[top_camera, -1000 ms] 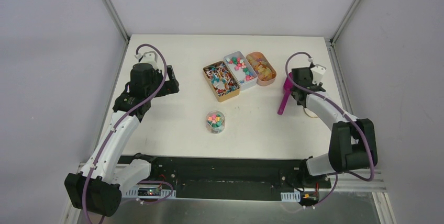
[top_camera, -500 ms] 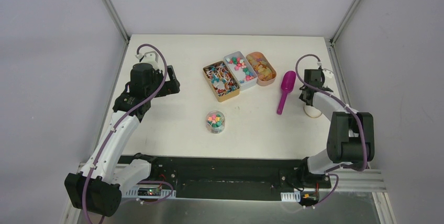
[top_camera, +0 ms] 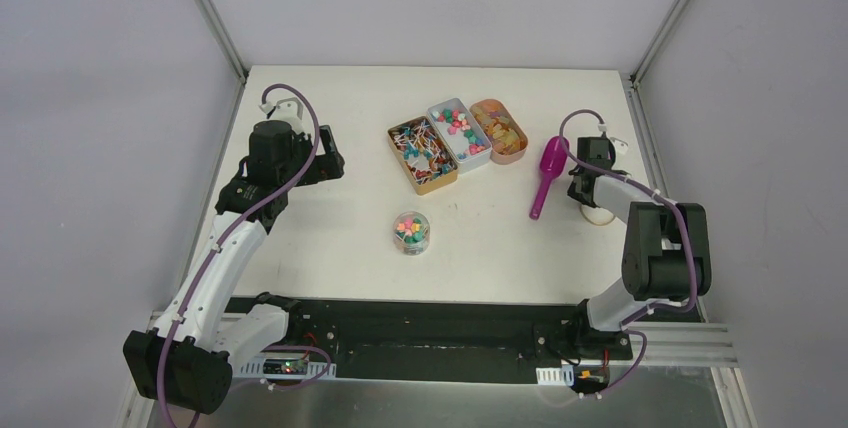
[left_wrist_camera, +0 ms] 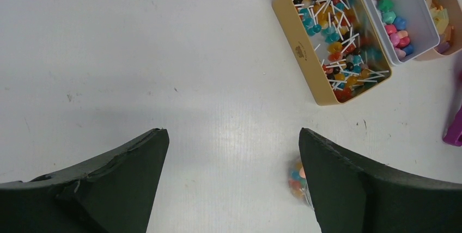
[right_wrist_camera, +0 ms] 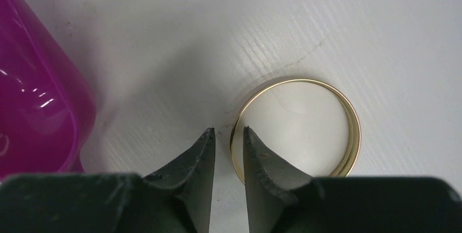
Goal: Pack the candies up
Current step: Pick up the bottle lid at the center of the board.
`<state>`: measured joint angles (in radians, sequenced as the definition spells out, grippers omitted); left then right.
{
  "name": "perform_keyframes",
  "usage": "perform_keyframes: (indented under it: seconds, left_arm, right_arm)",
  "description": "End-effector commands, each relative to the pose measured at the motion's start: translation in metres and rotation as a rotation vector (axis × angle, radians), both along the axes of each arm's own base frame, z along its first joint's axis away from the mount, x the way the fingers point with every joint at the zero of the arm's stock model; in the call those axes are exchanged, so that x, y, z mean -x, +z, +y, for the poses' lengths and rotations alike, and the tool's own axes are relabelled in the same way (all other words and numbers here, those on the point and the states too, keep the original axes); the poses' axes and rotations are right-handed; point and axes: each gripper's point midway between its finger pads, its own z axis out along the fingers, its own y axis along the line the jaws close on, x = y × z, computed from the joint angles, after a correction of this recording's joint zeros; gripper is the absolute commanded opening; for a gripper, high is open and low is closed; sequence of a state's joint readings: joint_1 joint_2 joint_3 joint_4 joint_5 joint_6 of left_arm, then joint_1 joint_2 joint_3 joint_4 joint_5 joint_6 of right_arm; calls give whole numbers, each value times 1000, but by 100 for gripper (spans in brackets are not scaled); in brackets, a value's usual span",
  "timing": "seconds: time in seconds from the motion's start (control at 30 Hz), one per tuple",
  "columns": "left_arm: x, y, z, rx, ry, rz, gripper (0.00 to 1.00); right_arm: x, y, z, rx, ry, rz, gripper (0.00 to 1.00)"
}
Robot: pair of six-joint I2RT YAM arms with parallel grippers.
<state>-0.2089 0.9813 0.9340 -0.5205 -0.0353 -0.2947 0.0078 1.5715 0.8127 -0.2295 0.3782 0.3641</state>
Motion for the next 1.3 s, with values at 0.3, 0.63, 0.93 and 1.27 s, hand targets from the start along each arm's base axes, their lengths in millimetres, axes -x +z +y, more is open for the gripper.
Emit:
perform_keyframes:
  seconds: [0.3,0.63,0.93,1.27]
  left_arm:
    - [-4,12,-2,2,-20,-49,94]
    - [-3,13,-2,1,-16,-53,93]
    - [-4,11,-2,0,-16,-48,92]
    - [-3,10,-10,23,-59,-42,96]
  right_arm:
    - [-4,0,-1,-10,-12,-22,17]
    - [0,1,-2,-4,-15,-26,3]
    - [1,26,-2,0,-8,-80,0]
    - [7,81,16,-33,47,-185,0]
